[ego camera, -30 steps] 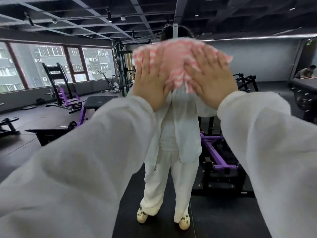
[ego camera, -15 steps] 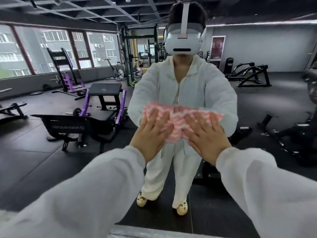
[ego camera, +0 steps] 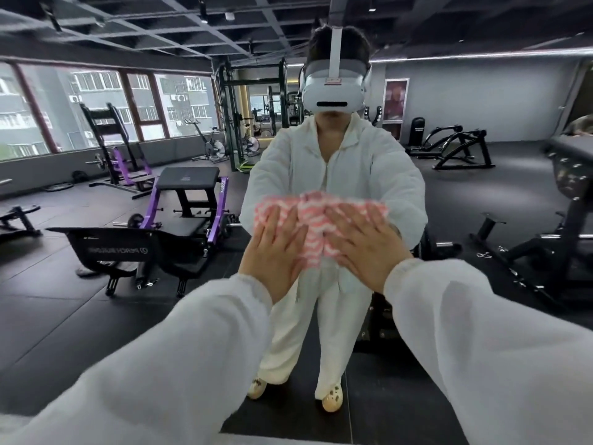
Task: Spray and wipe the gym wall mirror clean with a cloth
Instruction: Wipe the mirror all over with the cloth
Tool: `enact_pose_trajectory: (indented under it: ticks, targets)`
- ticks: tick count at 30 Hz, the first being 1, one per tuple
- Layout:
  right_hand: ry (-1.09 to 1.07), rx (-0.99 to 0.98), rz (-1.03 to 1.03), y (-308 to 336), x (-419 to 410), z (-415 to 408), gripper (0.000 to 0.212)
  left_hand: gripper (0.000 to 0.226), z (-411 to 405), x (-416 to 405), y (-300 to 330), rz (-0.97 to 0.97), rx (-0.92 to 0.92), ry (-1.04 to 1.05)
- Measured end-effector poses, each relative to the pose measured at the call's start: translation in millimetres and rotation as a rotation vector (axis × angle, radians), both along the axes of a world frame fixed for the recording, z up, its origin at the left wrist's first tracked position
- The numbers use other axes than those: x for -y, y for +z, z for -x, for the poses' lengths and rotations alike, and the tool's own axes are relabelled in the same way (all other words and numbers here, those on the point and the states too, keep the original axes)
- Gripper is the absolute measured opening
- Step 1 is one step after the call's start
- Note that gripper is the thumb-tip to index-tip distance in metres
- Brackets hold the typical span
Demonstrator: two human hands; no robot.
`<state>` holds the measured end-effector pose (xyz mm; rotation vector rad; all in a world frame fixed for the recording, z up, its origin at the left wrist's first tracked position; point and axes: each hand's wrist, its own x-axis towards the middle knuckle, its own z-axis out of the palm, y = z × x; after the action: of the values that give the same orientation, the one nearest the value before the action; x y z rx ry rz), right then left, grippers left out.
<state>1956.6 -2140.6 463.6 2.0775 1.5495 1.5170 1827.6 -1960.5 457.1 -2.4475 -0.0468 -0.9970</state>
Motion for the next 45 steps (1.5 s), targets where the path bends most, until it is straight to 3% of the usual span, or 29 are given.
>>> enact_pose_trajectory:
  ticks: [4, 9, 13, 17, 21, 25, 31, 38, 41, 45]
  targets:
    - [-0.056, 0.045, -0.214, 84.3, 7.4, -9.7, 0.055, 0.069, -22.6, 17.9, 87.2, -0.012, 0.2, 0.061]
    - [-0.107, 0.004, -0.325, 127.9, 22.3, -17.8, 0.057, 0.063, -41.7, 42.1, 136.3, 0.11, 0.243, -0.021]
    - [-0.098, 0.002, -0.27, 80.4, 31.7, -19.1, 0.055, 0.061, -50.9, 35.5, 90.3, -0.057, 0.28, -0.082]
    - [-0.123, -0.02, -0.147, -6.4, 54.1, -23.8, 0.058, 0.059, -48.4, 34.2, 17.2, -0.135, 0.142, -0.184]
    - [-0.171, -0.068, -0.077, -72.5, 66.3, -13.0, 0.052, 0.059, -49.5, 42.0, -48.0, -0.146, 0.037, -0.241]
    - [-0.214, -0.096, -0.094, -82.0, 65.5, -9.0, 0.049, 0.055, -56.4, 47.2, -59.4, -0.098, 0.047, -0.292]
    - [-0.251, -0.124, -0.317, -13.1, 78.3, -22.8, 0.044, 0.056, -87.6, 80.3, 13.2, -0.063, 0.246, -0.345]
    - [-0.314, 0.038, -0.367, 121.6, 123.2, -61.0, 0.064, 0.058, -126.1, 140.5, 133.8, 0.009, 0.445, -0.304]
    - [-0.199, 0.089, -0.317, 150.7, 145.2, -76.0, 0.06, 0.054, -136.1, 157.1, 149.9, 0.048, 0.48, -0.272]
    - [-0.1, 0.115, -0.255, 143.8, 155.8, -87.6, 0.058, 0.052, -135.9, 165.9, 131.6, 0.059, 0.443, -0.224]
